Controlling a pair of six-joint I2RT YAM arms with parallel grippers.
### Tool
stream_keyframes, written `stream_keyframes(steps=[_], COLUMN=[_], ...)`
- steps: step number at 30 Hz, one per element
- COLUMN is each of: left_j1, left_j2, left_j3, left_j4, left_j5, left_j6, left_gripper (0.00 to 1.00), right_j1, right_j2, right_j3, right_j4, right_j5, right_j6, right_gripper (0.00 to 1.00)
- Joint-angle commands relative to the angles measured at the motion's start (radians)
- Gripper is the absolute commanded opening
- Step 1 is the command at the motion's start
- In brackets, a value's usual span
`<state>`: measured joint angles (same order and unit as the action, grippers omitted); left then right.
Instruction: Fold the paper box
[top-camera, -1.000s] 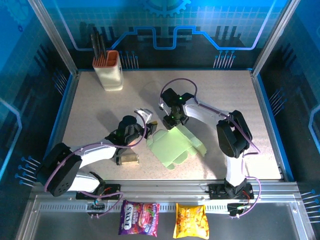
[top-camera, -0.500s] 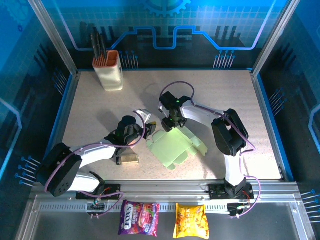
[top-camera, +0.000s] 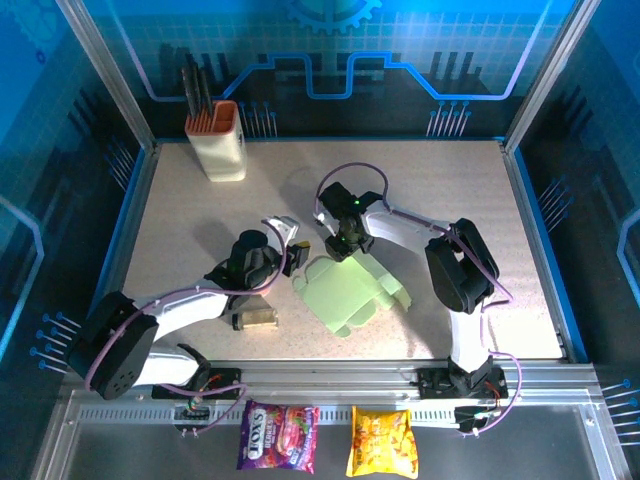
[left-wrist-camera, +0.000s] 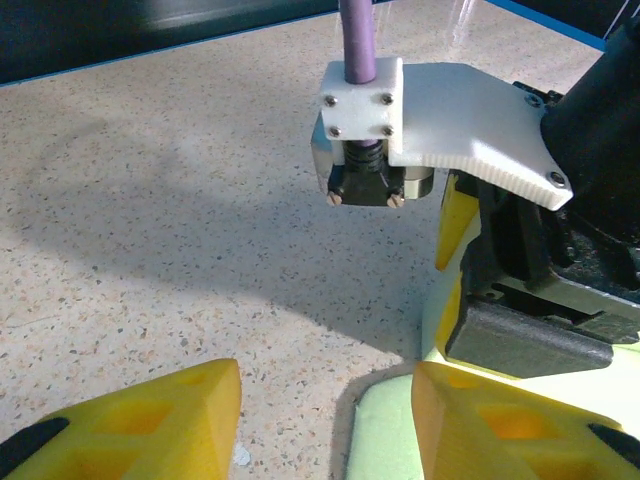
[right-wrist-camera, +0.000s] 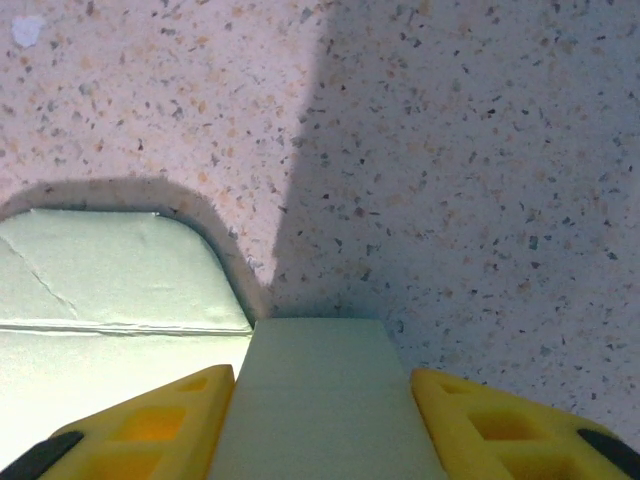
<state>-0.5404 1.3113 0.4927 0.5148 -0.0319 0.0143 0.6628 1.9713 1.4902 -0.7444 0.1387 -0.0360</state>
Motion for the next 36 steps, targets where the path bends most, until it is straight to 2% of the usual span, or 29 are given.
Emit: stream_keyframes(steps=[1,9,13,18,24,28,31,34,36], left_j1=[0.02,0.079,0.11,0.142,0.178,0.181,0.181,0.181,0.181], left_j2=[-0.036,-0.099,-0.137,-0.169,-0.177,-0.172,-0.165,-0.151,-0.141], left_j3=[0.013,0.029,0.036,0.046,0.068,0.074,0.086,0.103,0.117], left_j4=[-0.044,-0.137,-0.221,-0.326,-0.43,-0.446,-0.45,-0.456,-0.458], left_j5=[0.028,0.016,-0.001,0.012,0.015,0.037,0.061,0.086,0.108], left_j6=[-0.047,-0.19,-0.267,-0.338,-0.437,-0.465,-0.464,-0.457,-0.449], left_gripper=[0.5,0.52,0.54,0.55,0.56,0.56,0.57,0.57,0.57], right_j1=[0.016,0.029,0.037,0.055,0.067,0.067,0.066,0.062,0.058], right_j2=[-0.021,-0.001,0.05,0.135,0.204,0.222,0.191,0.136,0.096], right_j3=[0.056,0.109,0.181,0.282,0.317,0.316,0.317,0.306,0.296], right_j4=[-0.06,-0.108,-0.137,-0.182,-0.208,-0.212,-0.2,-0.172,-0.168], right_j5=[-0.039,-0.183,-0.219,-0.215,-0.199,-0.211,-0.24,-0.268,-0.293], right_j6=[-0.154,-0.454,-0.528,-0.592,-0.679,-0.686,-0.66,-0.631,-0.615], right_gripper=[0.28,0.27,0.26,0.25,0.26,0.32,0.41,0.57,0.63])
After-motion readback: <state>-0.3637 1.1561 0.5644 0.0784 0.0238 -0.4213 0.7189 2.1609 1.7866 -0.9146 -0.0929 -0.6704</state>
